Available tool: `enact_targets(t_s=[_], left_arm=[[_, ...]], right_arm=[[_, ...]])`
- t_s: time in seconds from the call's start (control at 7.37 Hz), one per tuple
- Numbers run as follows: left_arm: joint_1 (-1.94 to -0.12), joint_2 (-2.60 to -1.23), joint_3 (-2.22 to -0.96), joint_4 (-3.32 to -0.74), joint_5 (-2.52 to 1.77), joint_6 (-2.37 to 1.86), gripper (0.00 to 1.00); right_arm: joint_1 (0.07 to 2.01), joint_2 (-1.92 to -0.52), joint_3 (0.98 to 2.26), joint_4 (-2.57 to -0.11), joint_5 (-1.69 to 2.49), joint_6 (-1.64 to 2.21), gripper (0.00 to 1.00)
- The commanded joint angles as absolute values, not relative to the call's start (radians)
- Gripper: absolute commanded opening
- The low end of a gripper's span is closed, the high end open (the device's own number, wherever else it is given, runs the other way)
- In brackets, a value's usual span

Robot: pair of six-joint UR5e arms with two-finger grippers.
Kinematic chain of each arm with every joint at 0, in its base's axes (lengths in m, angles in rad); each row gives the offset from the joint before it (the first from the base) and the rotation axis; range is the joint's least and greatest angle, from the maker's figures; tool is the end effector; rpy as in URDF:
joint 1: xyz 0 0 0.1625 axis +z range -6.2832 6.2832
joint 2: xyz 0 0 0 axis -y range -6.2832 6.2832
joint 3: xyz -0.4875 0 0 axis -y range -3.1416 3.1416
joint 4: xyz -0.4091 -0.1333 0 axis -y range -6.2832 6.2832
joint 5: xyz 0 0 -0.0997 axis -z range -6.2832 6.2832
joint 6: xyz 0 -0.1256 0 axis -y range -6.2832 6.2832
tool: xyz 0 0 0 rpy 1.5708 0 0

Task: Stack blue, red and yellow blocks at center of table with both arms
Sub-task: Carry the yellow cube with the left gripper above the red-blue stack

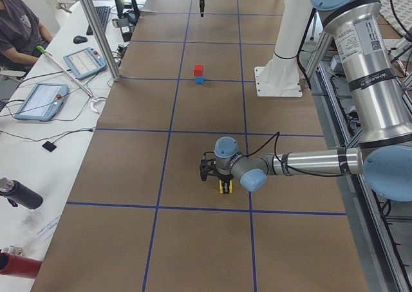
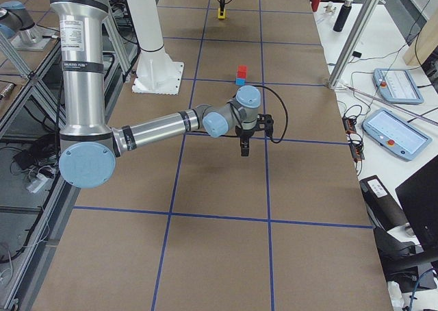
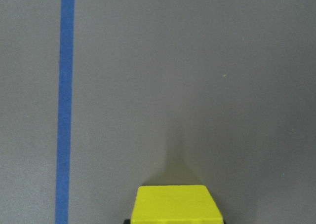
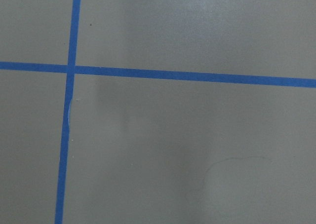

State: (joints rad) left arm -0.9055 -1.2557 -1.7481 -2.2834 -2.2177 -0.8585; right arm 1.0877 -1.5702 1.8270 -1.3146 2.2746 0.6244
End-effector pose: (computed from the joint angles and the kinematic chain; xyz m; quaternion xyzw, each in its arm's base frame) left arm 0.1969 -0.3442 0.7121 -0.0159 0.4061 0.0020 0.9137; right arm -0.2001 -0.4934 0.5806 0.0272 -0.4088 -0.0231 0.9119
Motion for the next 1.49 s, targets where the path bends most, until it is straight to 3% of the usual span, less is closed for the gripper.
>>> enact_targets(t_s=[0.0,0.41,0.54,0.68,1.09,1.36], left_arm=[[-0.904,-1.436,-1.953,-1.928,-2.226,-0.858,0.00],[-0.791,-1.975,-1.990,-1.450,-2.104,-0.877,0.00],[-0.673,-2.178,-1.944,-1.205,-2.017,-0.978,0.00],[-0.664,-2.321,-1.842,-1.157,-1.993,-0.974,0.00],[-0.664,-2.466,-1.541,-1.488,-1.993,-0.876,0.00],[-0.664,-2.499,-1.488,-1.519,-2.002,-0.813,0.00]], right_arm=[[1.088,-1.568,1.824,-1.315,2.273,0.624,1.00],[1.088,-1.566,1.821,-1.315,2.272,0.624,1.00],[1.088,-1.566,1.821,-1.315,2.272,0.624,1.00],[1.088,-1.565,1.818,-1.315,2.272,0.624,1.00],[1.088,-1.565,1.818,-1.315,2.272,0.626,1.00],[1.088,-1.565,1.816,-1.315,2.272,0.627,1.00]])
